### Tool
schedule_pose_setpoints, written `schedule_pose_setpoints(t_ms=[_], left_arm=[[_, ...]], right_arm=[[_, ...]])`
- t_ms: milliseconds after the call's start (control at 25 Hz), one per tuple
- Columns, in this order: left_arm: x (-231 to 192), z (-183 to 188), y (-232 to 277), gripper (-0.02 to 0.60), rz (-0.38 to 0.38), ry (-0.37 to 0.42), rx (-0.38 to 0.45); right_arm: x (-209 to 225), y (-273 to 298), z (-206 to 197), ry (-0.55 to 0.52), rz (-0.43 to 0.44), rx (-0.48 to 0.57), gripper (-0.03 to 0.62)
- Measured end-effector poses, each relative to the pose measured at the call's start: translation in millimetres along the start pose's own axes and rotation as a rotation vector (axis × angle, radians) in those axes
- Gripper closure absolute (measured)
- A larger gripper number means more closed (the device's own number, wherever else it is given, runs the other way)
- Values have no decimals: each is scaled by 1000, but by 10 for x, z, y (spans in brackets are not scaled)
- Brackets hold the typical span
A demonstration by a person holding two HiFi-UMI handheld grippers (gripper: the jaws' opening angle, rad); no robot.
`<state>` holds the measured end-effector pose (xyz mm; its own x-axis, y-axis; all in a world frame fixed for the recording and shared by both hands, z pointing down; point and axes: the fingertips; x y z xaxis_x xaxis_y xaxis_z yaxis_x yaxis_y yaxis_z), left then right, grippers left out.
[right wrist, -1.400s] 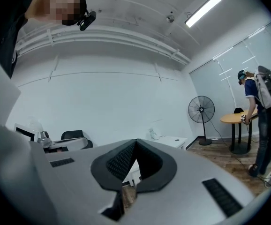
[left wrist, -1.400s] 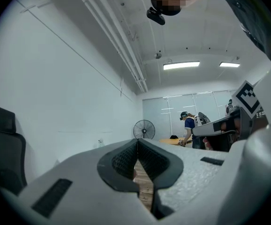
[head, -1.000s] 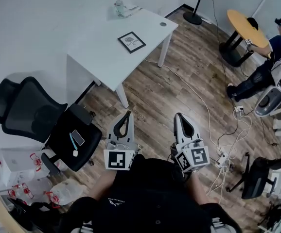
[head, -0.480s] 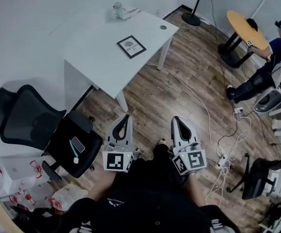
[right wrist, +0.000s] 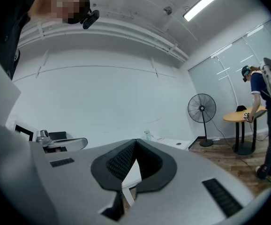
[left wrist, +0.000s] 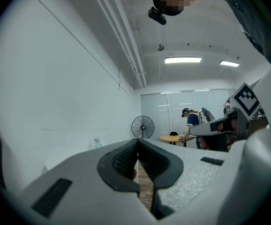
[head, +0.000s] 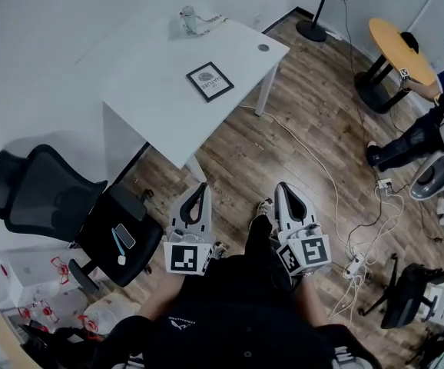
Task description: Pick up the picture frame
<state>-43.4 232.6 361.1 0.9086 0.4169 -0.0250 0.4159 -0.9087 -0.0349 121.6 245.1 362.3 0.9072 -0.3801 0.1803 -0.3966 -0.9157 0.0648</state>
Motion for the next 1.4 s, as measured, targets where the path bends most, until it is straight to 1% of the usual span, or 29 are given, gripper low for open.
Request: schedule_pose_setpoints(t_ms=[160, 400, 520, 680, 840, 960, 1160, 1400], left_arm=[[55, -40, 352, 574, 16, 16, -17], [-12, -5, 936, 574, 95, 39, -30], [-24, 18, 1210, 575, 128, 55, -35], [40, 13, 1590, 574, 186, 19, -53], [202, -16, 1930, 574, 218, 26, -57], [269, -52, 2131, 574, 257, 22, -55], [298, -84, 2376, 575, 354, -15, -39], [278, -105, 2534, 575, 381, 2, -60]], right_arm=[[312, 279, 22, 3, 21, -22, 595], [785, 721, 128, 13, 47, -46, 595], [997, 935, 193, 25, 83, -59, 595], [1339, 1149, 269, 34, 123, -79, 595], [1716, 1365, 339, 34, 157, -85, 595], [1941, 1514, 367, 32, 192, -94, 595], [2244, 1734, 378, 33, 244, -113, 595], [2381, 1915, 470, 38, 274, -101, 595]])
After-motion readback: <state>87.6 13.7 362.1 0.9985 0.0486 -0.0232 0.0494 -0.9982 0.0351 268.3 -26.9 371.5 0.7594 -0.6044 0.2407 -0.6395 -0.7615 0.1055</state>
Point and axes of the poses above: the fingertips, and each gripper's own axes: y forward along the fingers, x to its right, z out of its top, and after that the axes turned 3 degrees about z, right-handed
